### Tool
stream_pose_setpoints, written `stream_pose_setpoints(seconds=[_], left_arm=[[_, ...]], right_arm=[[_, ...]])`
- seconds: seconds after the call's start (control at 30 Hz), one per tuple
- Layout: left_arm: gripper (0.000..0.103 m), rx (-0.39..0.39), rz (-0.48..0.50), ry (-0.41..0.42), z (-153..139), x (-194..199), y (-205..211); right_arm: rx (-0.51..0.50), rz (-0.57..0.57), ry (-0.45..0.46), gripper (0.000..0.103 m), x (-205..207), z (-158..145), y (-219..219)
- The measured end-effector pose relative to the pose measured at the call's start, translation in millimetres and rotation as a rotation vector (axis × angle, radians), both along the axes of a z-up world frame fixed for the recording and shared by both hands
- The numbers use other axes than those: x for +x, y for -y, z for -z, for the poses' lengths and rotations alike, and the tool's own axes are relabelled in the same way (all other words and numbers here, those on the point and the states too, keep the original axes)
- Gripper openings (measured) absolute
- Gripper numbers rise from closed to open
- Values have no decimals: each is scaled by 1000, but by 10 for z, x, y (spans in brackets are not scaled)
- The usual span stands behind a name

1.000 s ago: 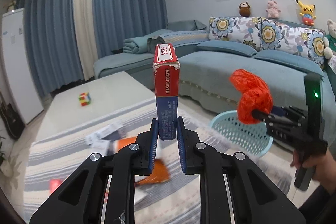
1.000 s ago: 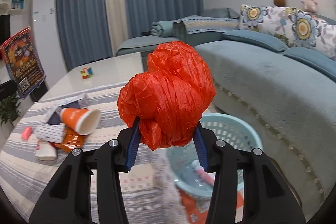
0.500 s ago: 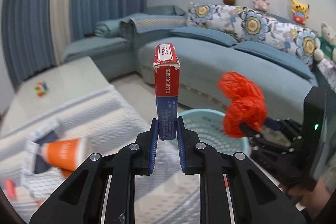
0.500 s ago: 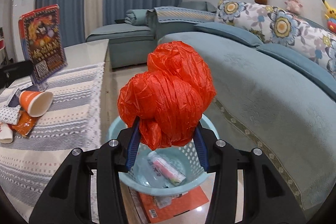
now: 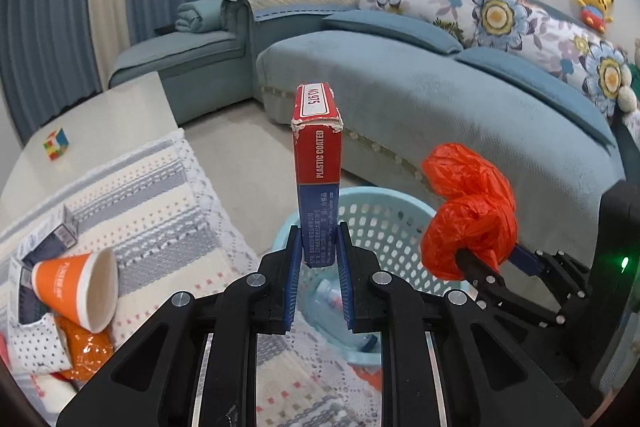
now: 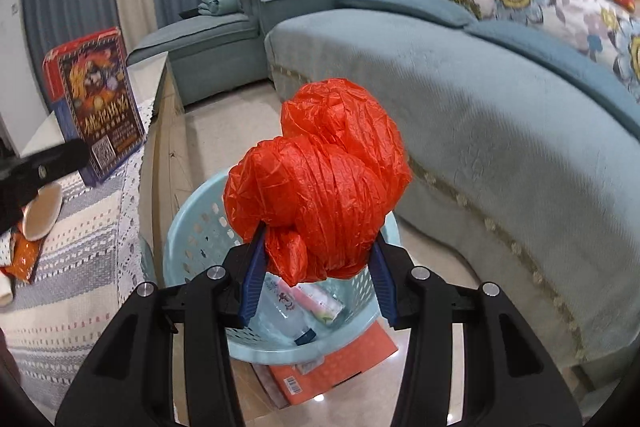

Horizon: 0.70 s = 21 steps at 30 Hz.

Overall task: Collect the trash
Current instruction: 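Carry the red bag over the blue basket and open the right tool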

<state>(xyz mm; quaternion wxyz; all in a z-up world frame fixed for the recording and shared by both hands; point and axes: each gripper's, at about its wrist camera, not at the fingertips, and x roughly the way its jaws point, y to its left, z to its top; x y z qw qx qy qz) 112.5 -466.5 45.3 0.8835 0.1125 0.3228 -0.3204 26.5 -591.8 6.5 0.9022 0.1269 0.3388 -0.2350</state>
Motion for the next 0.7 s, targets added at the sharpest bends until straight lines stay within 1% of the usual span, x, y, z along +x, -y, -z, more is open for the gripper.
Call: stream_pose_setpoints(seconds=[0.07,0.13,0.2,0.27,0.33,0.4,0.43,0.47,0.5,0.53,0.57,0.63,0.7], left_arm=[[16,15,6,-3,54,5,61],[16,15,5,-27,118,33,97],[16,18,-15,-51,162,71,117],[16,15,-14,-66,181,92,130],[16,33,-17,-47,177,93,147],[17,40,-10,-44,167,97,172],[18,40,-5,-51,163,102,186],[23,39,-6,-55,162,116,194],[39,33,-19,-45,151,121,188],[42,25,-24,-34,138,106,184],[40,24,-28,-20,123,103,181],[39,20,-29,-13,98,100,173],[37,12,-31,-12,66,87,150]], right_arm=[[25,7,0,43,5,17,47],[50,12,6,43,15,17,87],[52,8,14,44,20,-4,94],[54,6,14,44,38,-19,102],[106,2,20,44,46,4,142],[157,-1,23,45,63,34,220],[170,7,16,47,63,47,241],[176,13,11,49,66,54,252],[186,18,11,53,68,60,263],[201,22,13,61,71,65,280],[216,24,16,65,70,69,291],[231,26,18,65,80,63,286],[215,25,22,65,77,32,256]])
